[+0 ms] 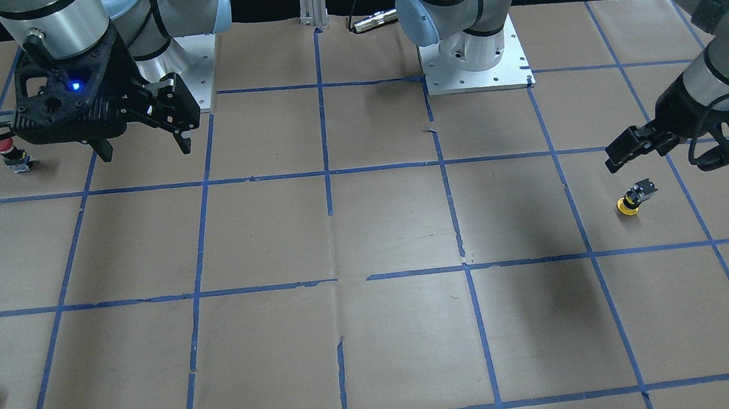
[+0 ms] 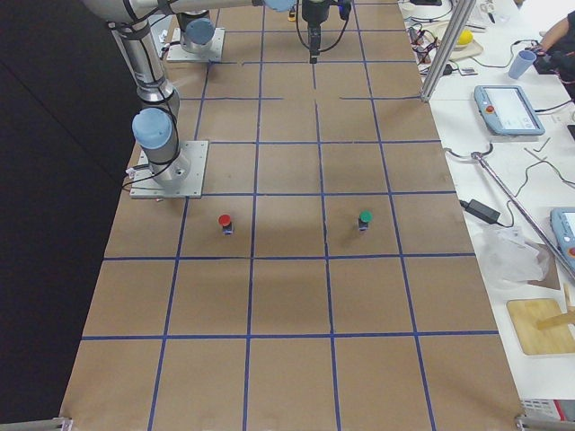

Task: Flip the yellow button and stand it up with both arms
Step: 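Move the left gripper down over the yellow-capped button lying on the table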

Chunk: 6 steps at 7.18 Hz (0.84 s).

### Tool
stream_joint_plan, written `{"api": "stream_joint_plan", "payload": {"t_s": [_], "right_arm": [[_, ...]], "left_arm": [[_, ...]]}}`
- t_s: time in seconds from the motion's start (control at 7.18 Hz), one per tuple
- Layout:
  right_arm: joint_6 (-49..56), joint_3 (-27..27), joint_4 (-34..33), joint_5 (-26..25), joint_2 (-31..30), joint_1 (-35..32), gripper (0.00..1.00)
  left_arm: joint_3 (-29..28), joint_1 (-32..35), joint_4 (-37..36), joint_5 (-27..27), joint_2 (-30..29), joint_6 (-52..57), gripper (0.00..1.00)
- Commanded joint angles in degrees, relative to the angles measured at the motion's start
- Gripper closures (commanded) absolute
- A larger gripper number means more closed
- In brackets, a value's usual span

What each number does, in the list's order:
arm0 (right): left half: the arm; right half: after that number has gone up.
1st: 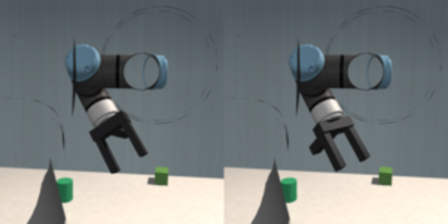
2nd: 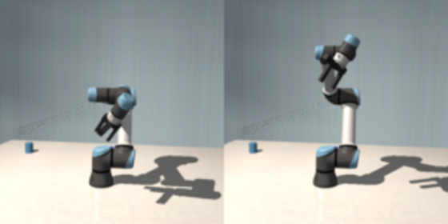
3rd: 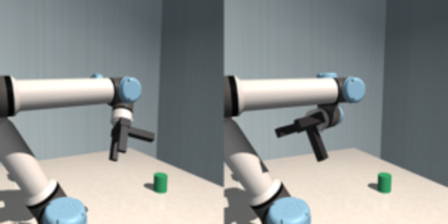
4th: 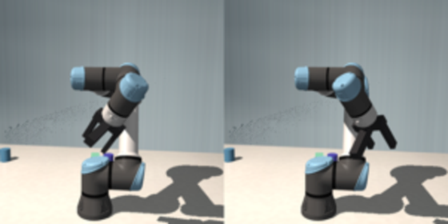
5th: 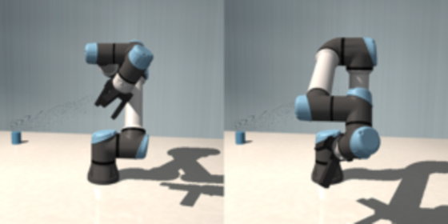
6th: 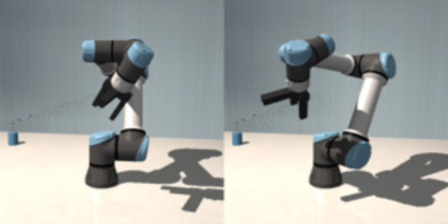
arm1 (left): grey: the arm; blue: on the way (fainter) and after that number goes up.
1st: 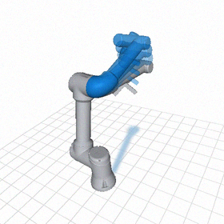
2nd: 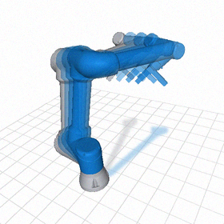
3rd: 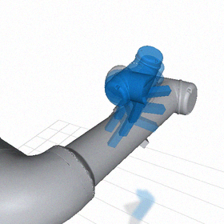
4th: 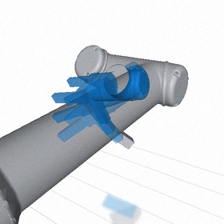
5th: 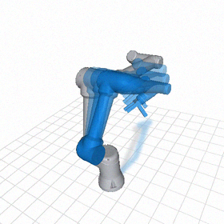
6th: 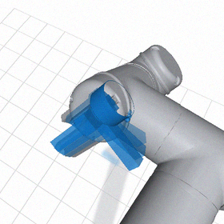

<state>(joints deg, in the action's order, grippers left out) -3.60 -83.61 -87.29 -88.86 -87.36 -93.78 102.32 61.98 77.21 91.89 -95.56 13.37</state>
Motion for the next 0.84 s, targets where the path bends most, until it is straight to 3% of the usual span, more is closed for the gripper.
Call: {"api": "stream_joint_plan", "payload": {"t_s": [0.0, 0.28, 0.56, 0.7], "right_arm": [[-0.4, 0.0, -0.1, 0.1, 0.0, 0.0, 0.0], [-0.4, -0.1, -0.1, 0.1, 0.0, 0.0, 0.0], [-0.4, -0.1, -0.1, 0.1, 0.0, 0.0, 0.0], [-0.4, -0.1, -0.1, 0.1, 0.0, 0.0, 0.0]], "left_arm": [[4.3, -5.4, -10.5, 0.6, -5.9, 3.2, 0.01], [6.3, -9.6, -14.6, 0.2, -10.0, 9.1, 0.01], [13.1, -9.6, -21.4, 0.8, -8.9, 9.2, 0.01], [13.7, -9.7, -24.1, 0.9, -9.1, 9.2, 0.01]]}}
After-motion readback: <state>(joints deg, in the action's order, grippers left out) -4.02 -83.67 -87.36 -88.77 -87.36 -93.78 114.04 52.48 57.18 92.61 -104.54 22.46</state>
